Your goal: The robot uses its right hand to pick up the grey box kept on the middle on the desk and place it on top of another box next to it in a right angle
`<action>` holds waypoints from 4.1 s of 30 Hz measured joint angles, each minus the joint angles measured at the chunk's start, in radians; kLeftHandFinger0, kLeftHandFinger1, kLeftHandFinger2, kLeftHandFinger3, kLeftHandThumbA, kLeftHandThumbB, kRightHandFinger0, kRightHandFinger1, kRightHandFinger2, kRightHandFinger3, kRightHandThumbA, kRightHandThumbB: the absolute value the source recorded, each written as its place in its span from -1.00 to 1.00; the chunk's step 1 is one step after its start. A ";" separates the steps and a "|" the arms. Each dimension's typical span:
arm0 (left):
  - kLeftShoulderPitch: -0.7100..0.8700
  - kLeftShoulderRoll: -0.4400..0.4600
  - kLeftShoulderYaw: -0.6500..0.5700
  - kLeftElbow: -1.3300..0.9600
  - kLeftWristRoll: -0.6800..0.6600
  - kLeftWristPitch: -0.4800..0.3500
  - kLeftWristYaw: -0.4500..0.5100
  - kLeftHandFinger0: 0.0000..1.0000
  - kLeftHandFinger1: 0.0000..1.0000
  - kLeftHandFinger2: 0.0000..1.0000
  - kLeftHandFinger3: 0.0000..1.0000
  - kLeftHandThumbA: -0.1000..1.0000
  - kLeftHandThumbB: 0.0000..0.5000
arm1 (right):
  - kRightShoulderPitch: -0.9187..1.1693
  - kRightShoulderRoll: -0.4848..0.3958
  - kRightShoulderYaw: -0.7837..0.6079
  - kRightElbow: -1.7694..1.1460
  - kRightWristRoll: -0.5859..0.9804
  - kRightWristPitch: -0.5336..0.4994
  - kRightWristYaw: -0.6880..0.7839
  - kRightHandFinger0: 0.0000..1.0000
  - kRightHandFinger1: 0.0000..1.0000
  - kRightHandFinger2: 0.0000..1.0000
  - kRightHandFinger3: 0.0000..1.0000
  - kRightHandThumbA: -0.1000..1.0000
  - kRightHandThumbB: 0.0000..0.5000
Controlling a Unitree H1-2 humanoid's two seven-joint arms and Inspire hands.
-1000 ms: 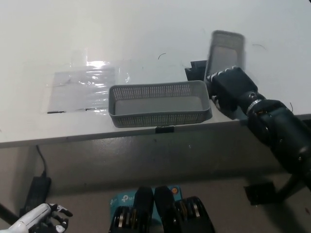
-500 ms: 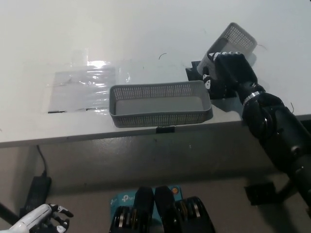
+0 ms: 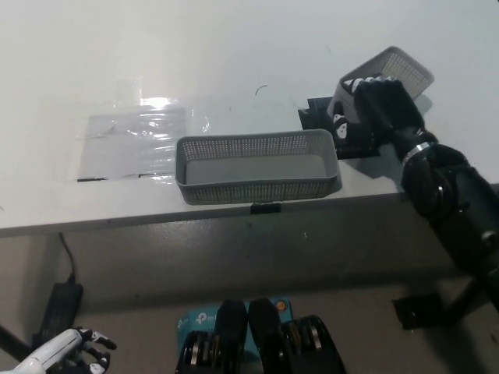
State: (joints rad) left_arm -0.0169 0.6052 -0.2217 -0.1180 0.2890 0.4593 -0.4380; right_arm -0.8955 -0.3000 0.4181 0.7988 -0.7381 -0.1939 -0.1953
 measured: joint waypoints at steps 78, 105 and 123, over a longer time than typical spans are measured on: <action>-0.048 0.032 -0.023 0.010 0.021 -0.001 -0.056 0.06 -0.05 0.20 0.43 -0.03 0.51 | 0.021 -0.051 0.478 -0.311 -0.057 -0.260 -0.096 -0.99 -0.55 0.19 0.88 -1.00 -1.00; -0.038 0.025 -0.021 0.011 0.011 -0.002 -0.056 0.20 0.05 0.32 0.37 -0.06 0.44 | 0.016 -0.055 0.419 -0.317 -0.113 -0.260 -0.068 0.22 0.68 0.75 1.00 -0.37 -0.87; -0.028 0.014 -0.026 0.030 0.009 -0.002 -0.056 -0.05 -0.16 0.15 0.30 -0.08 0.44 | 0.183 -0.145 0.291 -0.725 -0.090 -0.260 0.141 0.96 1.00 1.00 1.00 0.09 0.27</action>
State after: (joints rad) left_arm -0.0450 0.6191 -0.2477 -0.0880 0.2983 0.4572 -0.4941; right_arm -0.7123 -0.4451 0.7091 0.0735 -0.8284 -0.4540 -0.0546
